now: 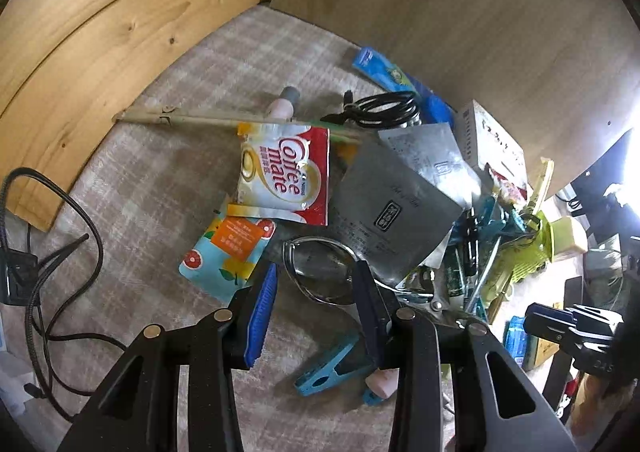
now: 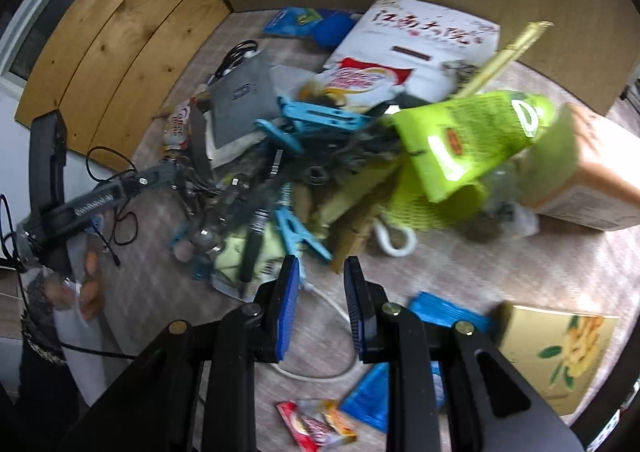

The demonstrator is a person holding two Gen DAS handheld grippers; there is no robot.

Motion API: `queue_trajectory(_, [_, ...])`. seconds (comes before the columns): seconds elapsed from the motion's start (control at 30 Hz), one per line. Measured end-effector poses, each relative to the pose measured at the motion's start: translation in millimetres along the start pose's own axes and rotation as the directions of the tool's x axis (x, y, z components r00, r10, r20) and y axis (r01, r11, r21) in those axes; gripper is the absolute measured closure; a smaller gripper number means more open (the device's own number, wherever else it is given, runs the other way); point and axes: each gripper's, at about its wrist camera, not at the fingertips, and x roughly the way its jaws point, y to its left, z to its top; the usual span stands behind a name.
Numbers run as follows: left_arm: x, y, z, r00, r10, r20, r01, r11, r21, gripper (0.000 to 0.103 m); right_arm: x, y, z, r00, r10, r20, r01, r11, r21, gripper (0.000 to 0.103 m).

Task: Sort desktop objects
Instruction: 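Move both tools back to the pile, then grasp the metal scissors with the left tool while the right tool grasps a metal clip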

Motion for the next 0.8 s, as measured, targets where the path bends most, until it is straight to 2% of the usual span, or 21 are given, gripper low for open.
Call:
queue_trajectory(0.07, [3, 1, -1, 1.0, -0.002, -0.005, 0.002, 1.0, -0.001, 0.067, 2, 9, 3, 1.0, 0.013, 0.001, -0.013, 1.0, -0.01, 0.08])
queue_trajectory(0.2, [8, 2, 0, 1.0, -0.002, -0.022, 0.002, 1.0, 0.001, 0.073, 8, 37, 15, 1.0, 0.017, -0.002, -0.017, 0.998, -0.06, 0.08])
queue_trajectory(0.5, [18, 3, -2, 0.999, -0.023, -0.047, 0.022, 1.0, -0.01, 0.074, 42, 82, 38, 0.998, 0.021, -0.051, -0.027, 0.99, -0.137, 0.08])
queue_trajectory(0.73, [11, -1, -8, 0.997, -0.065, -0.052, 0.063, 0.997, -0.039, 0.069, 68, 104, 35, 0.993, -0.085, -0.081, 0.063, 0.969, -0.239, 0.079])
queue_trajectory(0.77, [9, -2, -9, 0.997, -0.062, -0.052, 0.061, 0.998, -0.033, 0.068, 71, 103, 35, 0.993, -0.084, -0.087, 0.061, 0.969, -0.241, 0.079])
queue_trajectory(0.8, [7, -4, -9, 0.996, -0.072, -0.05, 0.071, 0.997, -0.02, 0.06, 73, 102, 35, 0.993, -0.078, -0.087, 0.055, 0.969, -0.241, 0.079])
